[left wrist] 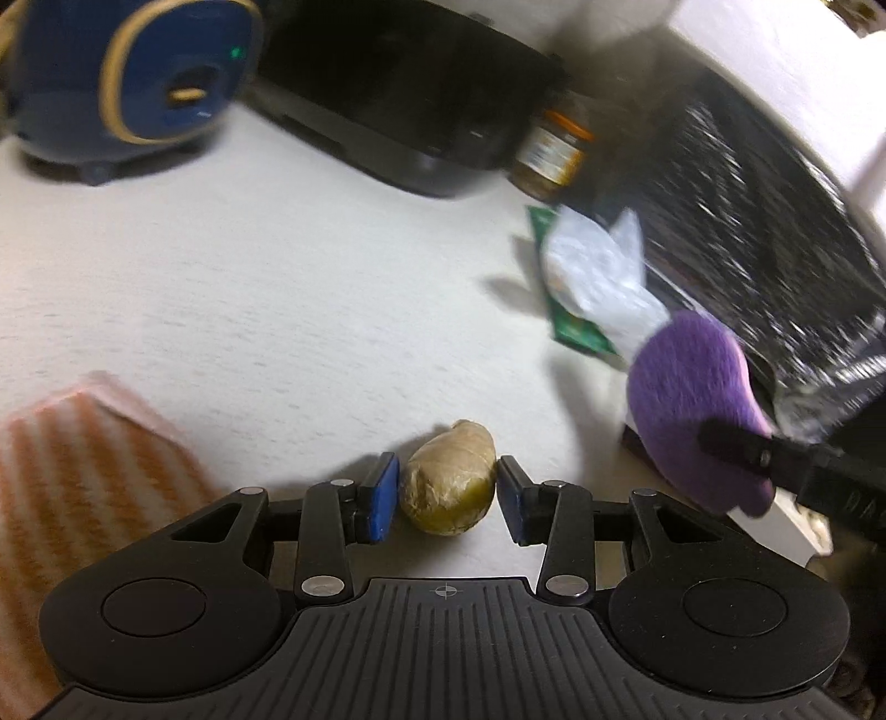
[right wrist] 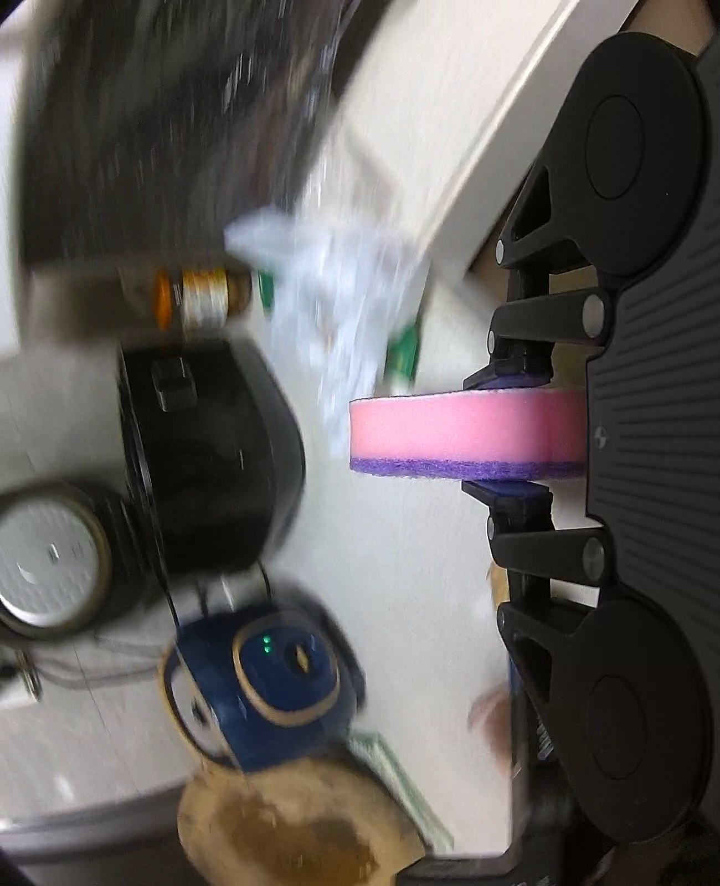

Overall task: Collect trash
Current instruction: 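Carry the ginger and sponge down to the green-lined bin with both grippers, then open both grippers to drop the ginger and sponge into the bin, then lift both grippers out of the bin toward the counter, then grasp the long green packet with the right gripper, then grasp the clear plastic bag with the left gripper while the right gripper holds the green packet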

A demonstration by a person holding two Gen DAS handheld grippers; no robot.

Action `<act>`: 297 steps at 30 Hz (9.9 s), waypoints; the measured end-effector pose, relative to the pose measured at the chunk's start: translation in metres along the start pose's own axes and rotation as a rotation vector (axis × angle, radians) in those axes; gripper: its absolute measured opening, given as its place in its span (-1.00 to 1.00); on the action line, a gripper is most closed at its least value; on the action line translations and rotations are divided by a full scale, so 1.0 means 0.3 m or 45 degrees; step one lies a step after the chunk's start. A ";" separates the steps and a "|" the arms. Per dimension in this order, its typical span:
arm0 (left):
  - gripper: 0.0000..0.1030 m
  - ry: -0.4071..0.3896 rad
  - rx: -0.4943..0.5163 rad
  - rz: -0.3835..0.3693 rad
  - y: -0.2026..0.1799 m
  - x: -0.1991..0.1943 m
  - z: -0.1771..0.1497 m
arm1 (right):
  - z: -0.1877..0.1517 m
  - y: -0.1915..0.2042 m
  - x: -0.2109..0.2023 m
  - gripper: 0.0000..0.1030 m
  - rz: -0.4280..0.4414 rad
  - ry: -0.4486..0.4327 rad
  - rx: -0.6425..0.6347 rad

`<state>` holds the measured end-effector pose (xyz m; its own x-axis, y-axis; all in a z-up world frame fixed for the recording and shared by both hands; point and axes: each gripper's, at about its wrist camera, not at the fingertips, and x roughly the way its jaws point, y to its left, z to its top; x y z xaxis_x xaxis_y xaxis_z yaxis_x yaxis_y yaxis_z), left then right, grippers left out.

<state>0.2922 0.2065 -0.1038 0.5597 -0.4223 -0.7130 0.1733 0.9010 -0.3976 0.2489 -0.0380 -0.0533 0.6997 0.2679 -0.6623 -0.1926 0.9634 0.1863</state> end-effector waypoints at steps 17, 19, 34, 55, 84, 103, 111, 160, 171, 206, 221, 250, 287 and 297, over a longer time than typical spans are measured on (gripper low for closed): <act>-0.18 -0.061 0.094 0.159 -0.220 -0.006 -0.047 | -0.318 -0.366 -0.087 -0.42 -0.137 0.189 0.227; -0.18 -0.030 0.136 0.148 -0.303 0.022 -0.075 | -0.335 -0.413 -0.081 -0.42 -0.112 0.213 0.237; -0.18 0.390 0.126 0.162 -0.472 0.375 -0.406 | -0.501 -0.649 0.019 -0.41 -0.010 0.421 0.274; -0.19 0.834 0.088 0.253 -0.287 0.973 -0.788 | -0.761 -0.792 0.092 -0.42 -0.238 0.503 0.548; -0.19 0.609 -0.283 0.096 -0.145 0.544 -0.800 | -1.032 -0.751 0.752 -0.11 -0.080 1.156 1.069; -0.20 0.401 0.003 -0.004 -0.362 0.256 -0.485 | -0.585 -0.692 0.254 0.06 -0.143 0.772 0.703; -0.20 0.042 0.105 -0.125 -0.416 0.022 -0.199 | -0.242 -0.388 -0.048 0.34 -0.265 0.250 0.142; -0.21 -0.126 -0.176 0.177 -0.188 -0.028 0.023 | 0.268 -0.123 0.356 -0.54 0.240 0.177 -0.063; -0.21 -0.132 -0.215 0.202 -0.127 -0.088 -0.021 | 0.180 0.020 0.349 -0.16 0.477 0.334 -0.010; -0.21 -0.210 0.039 0.168 -0.220 -0.090 0.068 | 0.196 -0.145 0.469 -0.81 0.217 0.259 0.033; -0.12 -0.071 0.297 0.364 -0.275 0.189 0.097 | 0.139 -0.143 0.297 -0.20 0.050 0.146 -0.062; -0.12 -0.087 0.153 0.347 -0.164 0.132 0.069 | 0.246 -0.077 0.570 -0.24 -0.083 0.213 -0.087; -0.17 -0.062 0.252 0.234 -0.192 0.154 0.057 | 0.067 -0.092 0.260 0.19 0.016 0.116 -0.134; -0.27 -0.083 0.176 0.188 -0.147 0.095 0.011 | 0.054 -0.035 0.273 0.10 0.244 0.108 -0.203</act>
<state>0.3030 0.1549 -0.1046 0.6376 -0.2817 -0.7170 0.1925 0.9595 -0.2057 0.3194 -0.0261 -0.0977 0.5810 0.4383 -0.6858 -0.4264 0.8816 0.2021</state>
